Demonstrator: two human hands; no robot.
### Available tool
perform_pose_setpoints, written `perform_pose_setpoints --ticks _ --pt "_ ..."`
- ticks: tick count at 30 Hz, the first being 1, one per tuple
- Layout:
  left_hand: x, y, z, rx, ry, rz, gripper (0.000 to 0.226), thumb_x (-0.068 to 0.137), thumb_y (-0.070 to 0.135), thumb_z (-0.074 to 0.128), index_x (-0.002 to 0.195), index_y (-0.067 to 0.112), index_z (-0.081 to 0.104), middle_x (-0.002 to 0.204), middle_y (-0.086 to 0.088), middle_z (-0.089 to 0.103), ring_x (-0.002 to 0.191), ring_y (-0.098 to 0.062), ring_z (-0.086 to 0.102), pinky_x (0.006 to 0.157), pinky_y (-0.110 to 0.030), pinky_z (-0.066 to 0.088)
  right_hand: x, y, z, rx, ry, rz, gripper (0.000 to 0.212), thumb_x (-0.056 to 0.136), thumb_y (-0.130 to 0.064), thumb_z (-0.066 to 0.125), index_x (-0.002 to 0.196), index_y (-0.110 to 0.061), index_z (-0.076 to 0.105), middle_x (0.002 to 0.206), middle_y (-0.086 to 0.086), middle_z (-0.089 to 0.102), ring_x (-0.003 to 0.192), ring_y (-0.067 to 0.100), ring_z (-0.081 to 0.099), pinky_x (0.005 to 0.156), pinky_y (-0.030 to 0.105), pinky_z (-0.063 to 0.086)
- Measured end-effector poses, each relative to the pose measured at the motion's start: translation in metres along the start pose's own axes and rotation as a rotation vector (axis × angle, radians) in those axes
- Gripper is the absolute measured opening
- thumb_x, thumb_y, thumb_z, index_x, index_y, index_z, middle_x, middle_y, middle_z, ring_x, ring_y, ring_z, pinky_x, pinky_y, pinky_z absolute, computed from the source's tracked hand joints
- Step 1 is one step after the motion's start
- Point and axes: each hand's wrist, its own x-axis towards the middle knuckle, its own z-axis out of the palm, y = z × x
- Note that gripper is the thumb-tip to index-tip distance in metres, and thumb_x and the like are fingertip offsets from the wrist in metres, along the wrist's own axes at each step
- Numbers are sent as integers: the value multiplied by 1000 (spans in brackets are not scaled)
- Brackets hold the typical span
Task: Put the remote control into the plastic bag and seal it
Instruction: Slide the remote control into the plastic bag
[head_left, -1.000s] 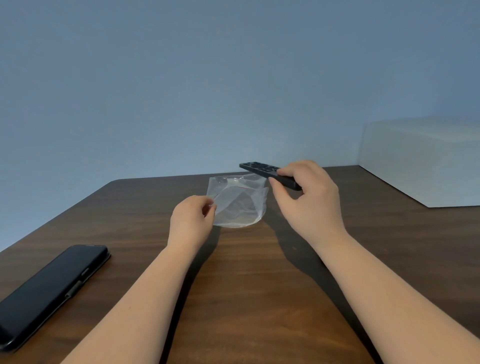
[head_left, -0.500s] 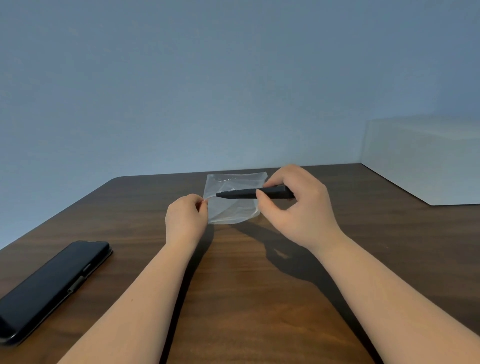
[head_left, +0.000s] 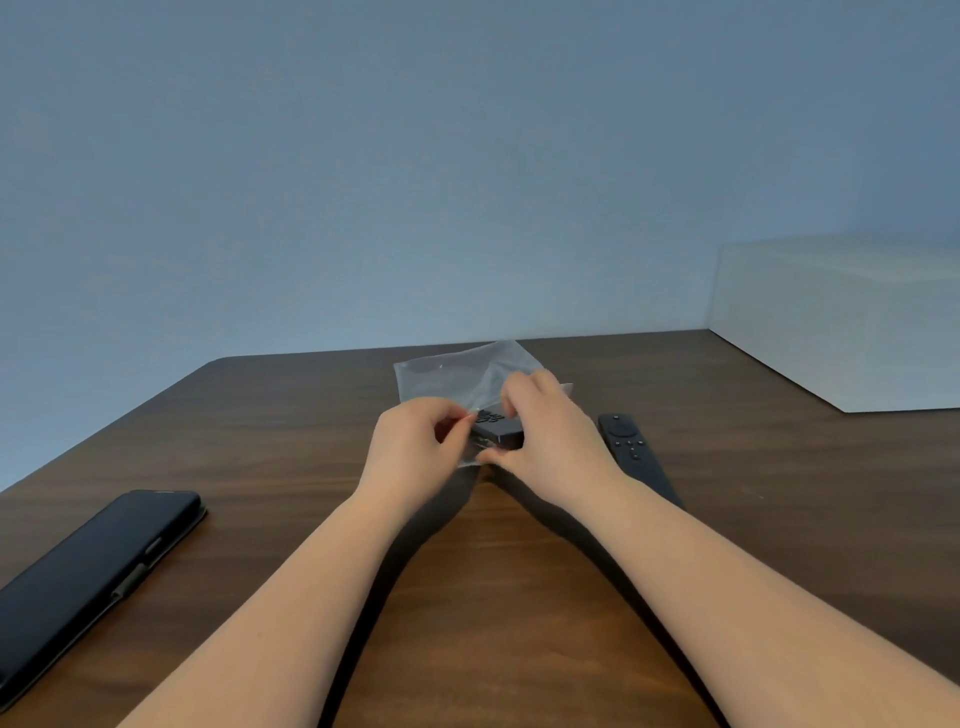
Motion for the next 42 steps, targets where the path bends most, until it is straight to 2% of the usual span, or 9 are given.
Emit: perform_pose_setpoints --ticks 5,9,13,16,19,24,31,36,42 --pt "2 -2 -1 -14 -2 -39 16 87 24 60 89 14 72 84 -1 72 76 -12 59 70 -24 44 0 5 8 109 -121 32 43 73 -27 79 72 -21 36 79 -10 36 62 4 34 53 20 27" --pt "4 -7 -1 -23 -20 -91 15 86 25 61 85 14 72 78 0 70 74 -13 59 70 -24 44 1 15 10 166 -173 77 38 75 -31 77 65 -21 42 72 -6 46 65 9 40 59 24 38" --pt "5 -9 -1 -31 -33 -128 15 86 27 60 86 17 72 74 6 64 74 -11 58 68 -22 40 2 19 16 167 -166 119 21 84 -34 68 75 -17 59 85 0 61 81 17 56 73 29 46" --pt "5 -9 0 -23 -47 -125 15 86 26 60 86 17 72 74 6 64 73 -11 58 67 -21 40 3 15 23 101 -192 97 18 87 -34 65 80 -18 64 94 3 59 87 20 57 79 33 48" --pt "5 -10 0 -29 -54 -126 15 86 26 60 85 16 72 75 4 67 74 -13 59 70 -25 44 3 11 30 73 -187 88 21 91 -34 58 96 -18 69 94 -1 54 92 20 55 79 34 47" --pt "4 -9 0 -36 -81 -112 15 86 26 60 86 16 72 80 1 70 77 -14 61 72 -26 47 12 7 40 -29 -239 87 31 97 -29 45 123 -19 60 111 8 54 104 26 52 84 38 46" --pt "4 -12 2 -40 -81 -95 14 86 23 61 88 15 72 82 1 71 78 -12 60 71 -23 43 33 -5 51 -263 -339 136 36 96 -23 41 130 -24 51 117 12 57 112 32 50 91 43 42" --pt "5 -13 2 -32 -94 -101 14 86 24 61 89 15 72 86 0 72 80 -13 61 74 -26 47 26 -2 46 -183 -221 128 32 92 -18 46 120 -23 62 111 8 63 107 29 54 89 41 45" --pt "3 -9 2 -38 -94 -90 22 88 30 56 87 14 72 83 0 72 79 -15 62 74 -29 50 1 19 -6 -92 -16 186 29 91 -16 44 106 -18 69 107 3 68 104 27 58 86 44 52"
